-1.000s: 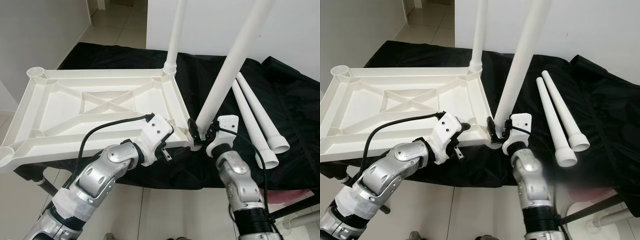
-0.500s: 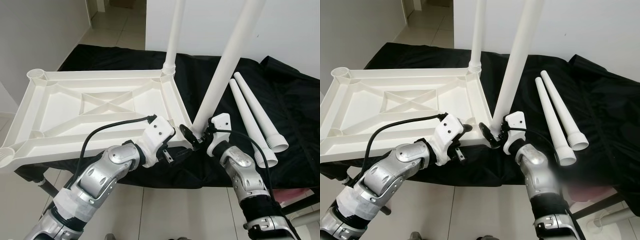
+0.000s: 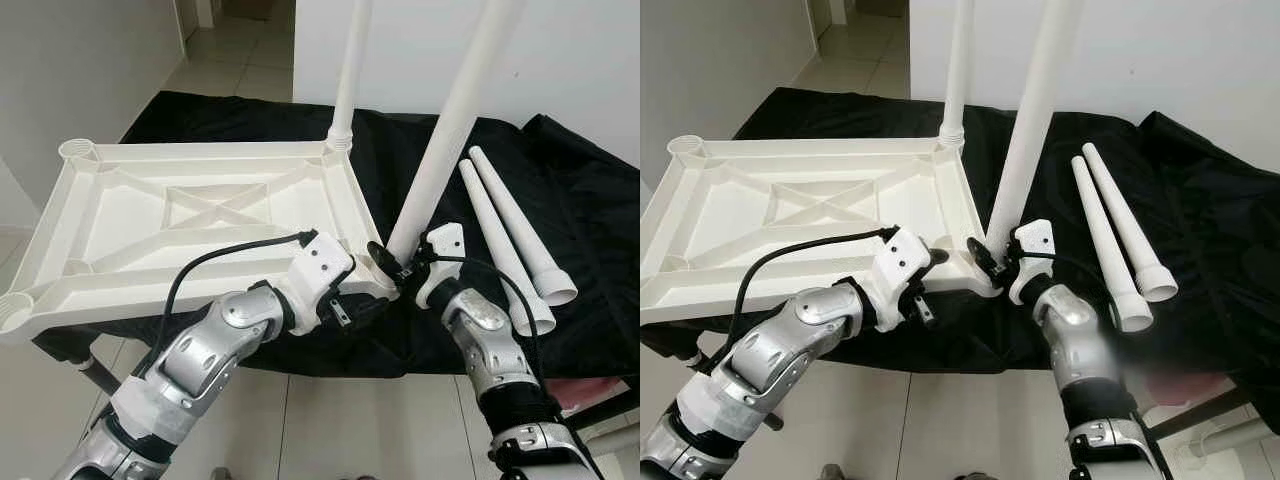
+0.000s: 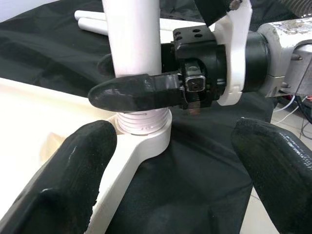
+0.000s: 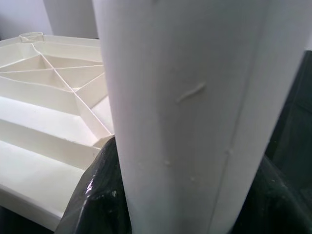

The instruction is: Building children table

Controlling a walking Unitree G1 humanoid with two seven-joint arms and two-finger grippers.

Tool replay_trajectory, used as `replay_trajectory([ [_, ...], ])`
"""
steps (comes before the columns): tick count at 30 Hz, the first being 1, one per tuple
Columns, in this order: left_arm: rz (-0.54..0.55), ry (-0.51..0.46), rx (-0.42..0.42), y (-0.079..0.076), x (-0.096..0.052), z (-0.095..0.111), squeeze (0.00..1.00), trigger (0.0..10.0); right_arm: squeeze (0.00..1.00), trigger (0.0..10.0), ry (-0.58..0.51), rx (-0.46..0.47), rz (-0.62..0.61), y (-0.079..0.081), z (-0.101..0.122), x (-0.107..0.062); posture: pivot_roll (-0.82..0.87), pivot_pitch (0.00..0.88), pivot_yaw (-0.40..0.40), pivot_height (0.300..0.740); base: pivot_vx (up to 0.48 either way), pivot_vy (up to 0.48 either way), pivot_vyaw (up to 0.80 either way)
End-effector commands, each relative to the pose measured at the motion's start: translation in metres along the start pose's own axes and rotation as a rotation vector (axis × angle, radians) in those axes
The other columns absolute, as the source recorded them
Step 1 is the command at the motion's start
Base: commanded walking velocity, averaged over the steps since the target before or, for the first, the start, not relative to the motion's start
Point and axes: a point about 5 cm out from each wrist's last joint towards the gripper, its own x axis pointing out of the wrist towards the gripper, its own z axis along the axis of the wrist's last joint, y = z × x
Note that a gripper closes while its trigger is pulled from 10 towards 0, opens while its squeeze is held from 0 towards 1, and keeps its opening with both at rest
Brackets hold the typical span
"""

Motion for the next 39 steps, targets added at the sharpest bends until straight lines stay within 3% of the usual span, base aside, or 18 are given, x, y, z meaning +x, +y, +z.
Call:
replay_trajectory([
  [1,-0.094,0.008,0.017,-0.007,0.001,0.001,0.0,10.0,0.0,10.0,0.05,0.029,-0.048,-0.003,-0.012,-0.005,0.01,0.055,-0.022,0.74,0.0,0.0,0.0],
  [13,-0.093,0.016,0.013,-0.008,-0.001,-0.001,0.0,10.0,0.0,10.0,0.052,0.072,-0.198,0.007,-0.016,-0.005,0.01,0.061,-0.03,0.74,0.0,0.0,0.0],
  [15,-0.078,0.022,0.014,-0.005,-0.001,-0.002,0.0,10.0,0.0,10.0,0.07,0.105,-0.309,0.008,-0.016,-0.005,0.0,0.061,-0.035,0.74,0.0,0.0,0.0],
  [17,-0.078,0.022,0.014,-0.005,-0.001,-0.002,0.0,10.0,0.0,10.0,0.07,0.105,-0.309,0.008,-0.016,-0.005,0.0,0.061,-0.035,0.74,0.0,0.0,0.0],
  [21,-0.052,0.031,0.015,0.0,-0.003,-0.004,0.0,10.0,0.0,10.0,0.095,0.134,-0.437,0.011,-0.017,-0.007,0.0,0.06,-0.038,0.74,0.0,0.0,0.0],
  [23,-0.042,0.066,0.063,0.001,-0.004,-0.01,0.0,10.0,0.0,10.0,0.092,0.134,-0.521,0.02,-0.015,-0.009,0.0,0.06,-0.043,0.74,0.0,0.0,0.0],
  [26,-0.042,0.066,0.063,0.001,-0.004,-0.01,0.0,10.0,0.0,10.0,0.092,0.134,-0.521,0.02,-0.015,-0.009,0.0,0.06,-0.043,0.74,0.0,0.0,0.0],
  [27,-0.036,0.073,0.064,0.001,-0.004,-0.012,0.0,10.0,0.0,10.0,0.092,0.172,-0.584,0.032,-0.017,-0.01,0.0,0.058,-0.047,0.74,0.0,0.0,0.0],
  [32,-0.026,0.066,0.049,0.001,-0.004,-0.012,0.0,10.0,0.0,10.0,0.098,0.219,-0.606,0.038,-0.019,-0.009,0.0,0.058,-0.048,0.74,0.0,0.0,0.0],
  [34,-0.007,0.063,0.034,0.001,-0.005,-0.012,0.0,10.0,0.0,10.0,0.071,0.26,-0.597,0.048,-0.015,-0.005,0.0,0.053,-0.042,0.74,0.0,0.0,0.0],
  [39,-0.015,0.064,0.032,0.0,-0.004,-0.013,0.0,10.0,0.0,10.0,0.049,0.264,-0.586,0.049,-0.011,-0.006,0.0,0.046,-0.042,0.74,0.0,0.0,0.0],
])
